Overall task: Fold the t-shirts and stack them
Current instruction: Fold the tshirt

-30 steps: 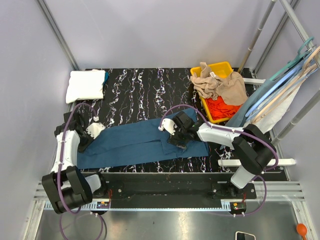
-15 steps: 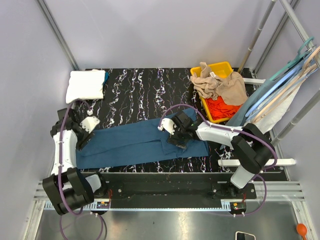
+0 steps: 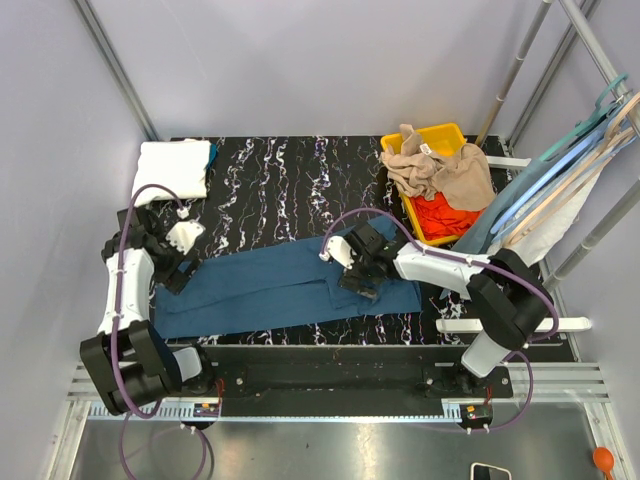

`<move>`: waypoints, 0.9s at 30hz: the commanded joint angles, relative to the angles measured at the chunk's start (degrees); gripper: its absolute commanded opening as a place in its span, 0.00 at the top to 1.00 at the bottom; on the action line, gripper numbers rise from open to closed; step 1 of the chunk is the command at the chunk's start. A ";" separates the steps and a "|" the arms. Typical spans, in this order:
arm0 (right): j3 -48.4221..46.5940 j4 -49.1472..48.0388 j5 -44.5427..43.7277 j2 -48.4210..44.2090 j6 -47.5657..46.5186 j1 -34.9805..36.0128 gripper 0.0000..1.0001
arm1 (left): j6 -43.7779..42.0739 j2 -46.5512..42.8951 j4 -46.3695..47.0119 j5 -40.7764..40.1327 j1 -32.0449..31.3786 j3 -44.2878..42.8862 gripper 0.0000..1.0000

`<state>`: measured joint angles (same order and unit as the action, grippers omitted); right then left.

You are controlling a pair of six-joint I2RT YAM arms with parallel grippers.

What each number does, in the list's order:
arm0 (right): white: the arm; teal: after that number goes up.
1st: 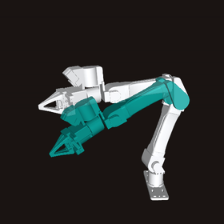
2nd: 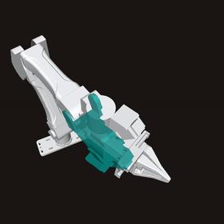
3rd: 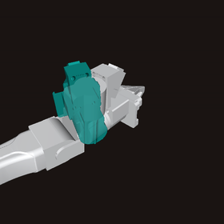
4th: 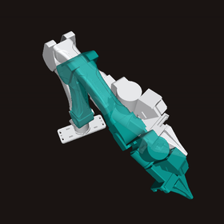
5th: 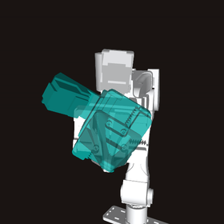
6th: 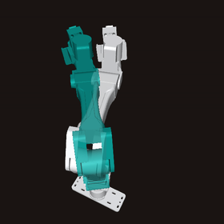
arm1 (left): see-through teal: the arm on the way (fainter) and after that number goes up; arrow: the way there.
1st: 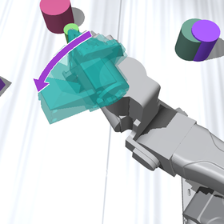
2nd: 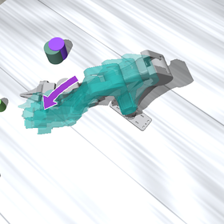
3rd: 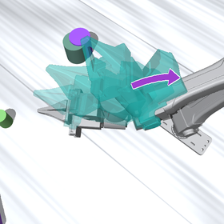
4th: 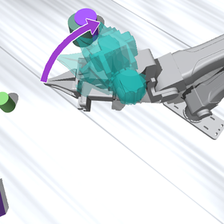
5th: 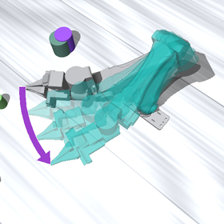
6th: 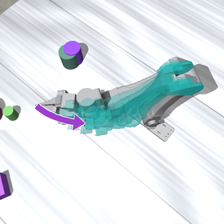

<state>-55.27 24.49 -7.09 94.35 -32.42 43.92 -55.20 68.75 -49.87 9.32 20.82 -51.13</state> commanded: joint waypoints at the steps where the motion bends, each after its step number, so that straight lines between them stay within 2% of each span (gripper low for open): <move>1: -4.93 5.82 -0.82 -4.43 2.01 -0.50 0.00 | 1.59 1.47 1.52 4.21 -1.66 -0.02 0.01; 5: -8.19 7.50 -0.73 -5.14 2.72 -0.33 0.00 | 2.11 3.23 2.93 3.69 -3.50 0.42 0.01; 15: -8.63 5.40 -3.28 -1.45 2.45 -0.42 0.00 | 4.49 9.99 8.91 3.60 -6.93 1.21 0.01; 27: -10.65 0.82 -4.95 9.00 0.87 -0.42 0.00 | 0.54 15.01 13.56 -1.93 -8.78 6.13 0.01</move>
<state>-62.70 28.16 -10.31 100.38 -30.76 43.86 -52.31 83.05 -39.40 10.00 12.34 -46.54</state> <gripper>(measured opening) 0.994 0.988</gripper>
